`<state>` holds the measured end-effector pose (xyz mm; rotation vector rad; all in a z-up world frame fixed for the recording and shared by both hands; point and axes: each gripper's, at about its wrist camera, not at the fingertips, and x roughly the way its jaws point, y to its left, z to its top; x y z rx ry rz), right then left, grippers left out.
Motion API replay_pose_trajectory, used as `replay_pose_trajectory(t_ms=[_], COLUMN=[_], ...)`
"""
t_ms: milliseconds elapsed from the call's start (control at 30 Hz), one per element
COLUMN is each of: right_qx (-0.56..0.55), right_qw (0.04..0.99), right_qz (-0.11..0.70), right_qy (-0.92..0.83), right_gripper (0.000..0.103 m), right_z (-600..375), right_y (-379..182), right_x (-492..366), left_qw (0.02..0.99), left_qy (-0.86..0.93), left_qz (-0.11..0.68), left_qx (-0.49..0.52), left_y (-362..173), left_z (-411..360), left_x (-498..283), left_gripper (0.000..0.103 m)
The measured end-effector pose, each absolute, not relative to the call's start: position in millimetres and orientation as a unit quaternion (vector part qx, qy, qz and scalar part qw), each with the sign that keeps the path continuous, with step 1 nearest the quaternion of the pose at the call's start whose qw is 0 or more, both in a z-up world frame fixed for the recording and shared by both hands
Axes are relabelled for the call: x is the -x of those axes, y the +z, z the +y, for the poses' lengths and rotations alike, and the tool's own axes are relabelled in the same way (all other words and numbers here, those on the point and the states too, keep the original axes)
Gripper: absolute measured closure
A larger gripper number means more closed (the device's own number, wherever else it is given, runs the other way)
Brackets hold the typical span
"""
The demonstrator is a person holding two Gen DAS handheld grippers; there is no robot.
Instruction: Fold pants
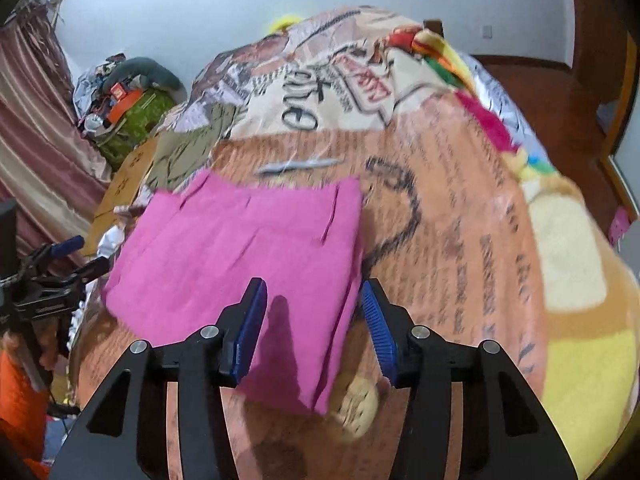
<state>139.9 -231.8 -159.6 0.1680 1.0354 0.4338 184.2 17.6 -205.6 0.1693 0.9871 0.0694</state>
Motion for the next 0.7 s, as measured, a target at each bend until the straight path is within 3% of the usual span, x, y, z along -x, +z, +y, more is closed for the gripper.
replay_pose_trajectory(t_ms=[200, 433, 467, 533, 633, 700], right_qx=[-0.080, -0.097, -0.098, -0.092, -0.071, -0.046], right_qw=[0.847, 0.823, 0.822, 0.820, 0.826, 0.834], right_qz=[0.485, 0.520, 0.519, 0.519, 0.508, 0.496], right_qy=[0.200, 0.206, 0.211, 0.221, 0.231, 0.236], right_gripper=[0.057, 0.057, 0.057, 0.057, 0.066, 0.071], right_z=[-234.0, -229.6, -228.0, -224.5, -215.9, -209.8], right_y=[-161.0, -187.3, -190.1, -192.1, -193.3, -192.2], right_x=[-170.9, -200.8, -202.4, -202.8, -199.7, -196.4], left_qw=[0.883, 0.854, 0.849, 0.837, 0.843, 0.848], left_qy=[-0.010, -0.057, -0.062, -0.065, -0.068, -0.065], left_qz=[0.463, 0.513, 0.522, 0.540, 0.532, 0.524], left_qx=[-0.076, -0.060, -0.061, -0.059, -0.041, -0.044], left_y=[-192.2, -224.0, -231.5, -244.4, -246.6, -245.4], left_z=[-7.0, -36.7, -40.5, -43.1, -41.5, -42.8], left_x=[-223.2, -262.9, -265.7, -268.6, -265.9, -263.3], left_gripper=[0.004, 0.004, 0.006, 0.021, 0.033, 0.047])
